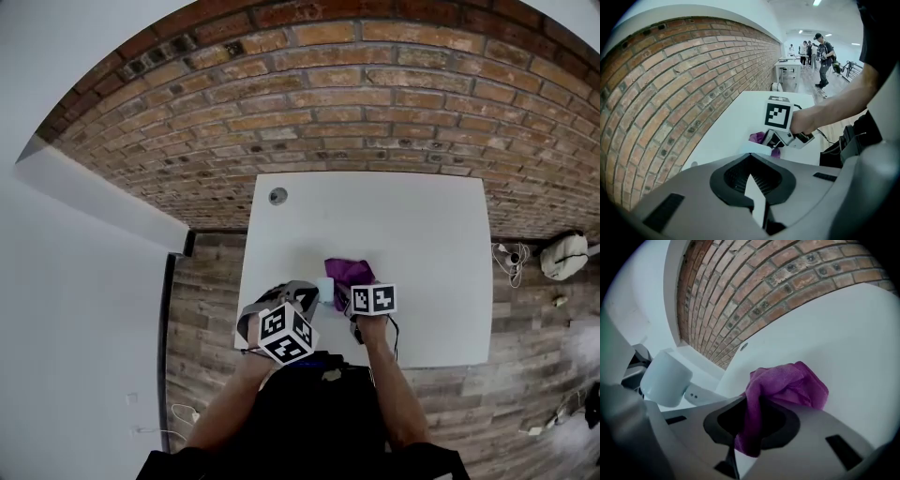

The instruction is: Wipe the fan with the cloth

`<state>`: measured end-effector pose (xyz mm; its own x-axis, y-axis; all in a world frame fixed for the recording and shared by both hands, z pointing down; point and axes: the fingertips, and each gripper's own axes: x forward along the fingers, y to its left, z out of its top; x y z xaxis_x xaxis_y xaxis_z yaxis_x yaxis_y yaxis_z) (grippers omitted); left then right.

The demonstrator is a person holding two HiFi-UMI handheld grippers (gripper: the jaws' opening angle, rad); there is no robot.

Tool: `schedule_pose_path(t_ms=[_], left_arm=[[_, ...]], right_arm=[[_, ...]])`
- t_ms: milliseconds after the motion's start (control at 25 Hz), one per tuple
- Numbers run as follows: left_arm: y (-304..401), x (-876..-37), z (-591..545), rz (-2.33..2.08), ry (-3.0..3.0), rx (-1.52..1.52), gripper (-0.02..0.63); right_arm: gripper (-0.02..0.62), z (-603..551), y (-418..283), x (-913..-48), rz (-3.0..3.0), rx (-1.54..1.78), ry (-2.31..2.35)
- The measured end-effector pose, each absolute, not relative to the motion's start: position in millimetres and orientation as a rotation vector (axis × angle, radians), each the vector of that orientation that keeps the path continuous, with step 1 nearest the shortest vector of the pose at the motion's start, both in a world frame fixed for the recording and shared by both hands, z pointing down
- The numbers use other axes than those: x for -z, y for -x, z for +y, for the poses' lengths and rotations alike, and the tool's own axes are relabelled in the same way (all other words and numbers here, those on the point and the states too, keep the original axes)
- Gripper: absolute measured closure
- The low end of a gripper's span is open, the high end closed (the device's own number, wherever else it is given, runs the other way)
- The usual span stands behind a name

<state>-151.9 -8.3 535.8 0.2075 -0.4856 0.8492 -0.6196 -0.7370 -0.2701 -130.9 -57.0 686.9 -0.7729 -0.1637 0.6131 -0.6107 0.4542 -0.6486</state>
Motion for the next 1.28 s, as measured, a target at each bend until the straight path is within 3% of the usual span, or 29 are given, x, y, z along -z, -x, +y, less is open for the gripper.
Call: schedule_pose_path(t_ms=[320,600,880,1080,1280], left_arm=[[153.0,-536.1,-7.3,-1.077,-2.342,-1.558,0.606],[153.5,-536.1,-7.9,-1.097,-2.346,-1.551,0.606],[152.8,-536.3,-7.3,-1.099,-2.347,-1.547,0.606],[154.0,-535.3,-8.7,-1.126,-2.376,-1.503,0.606],[169.1,-533.2,0.6,-1.178,-2.368,-1.463,0.604]], right_arm=[[0.532,42.5,136.4,-685.0,-2.184,-1.253,-0.294],[0.532,-84.4,115.1,-656.6,-2.348,-1.245,-0.715],[0.532,-38.1,127.6,-688.1,-2.235,-1.261,-0.597],[0.532,46.6,129.0,-688.9,-2.176,-1.258,-0.242],[0.532,-29.8,100.2,-651.5,-2.312,-1.25,-0.474]])
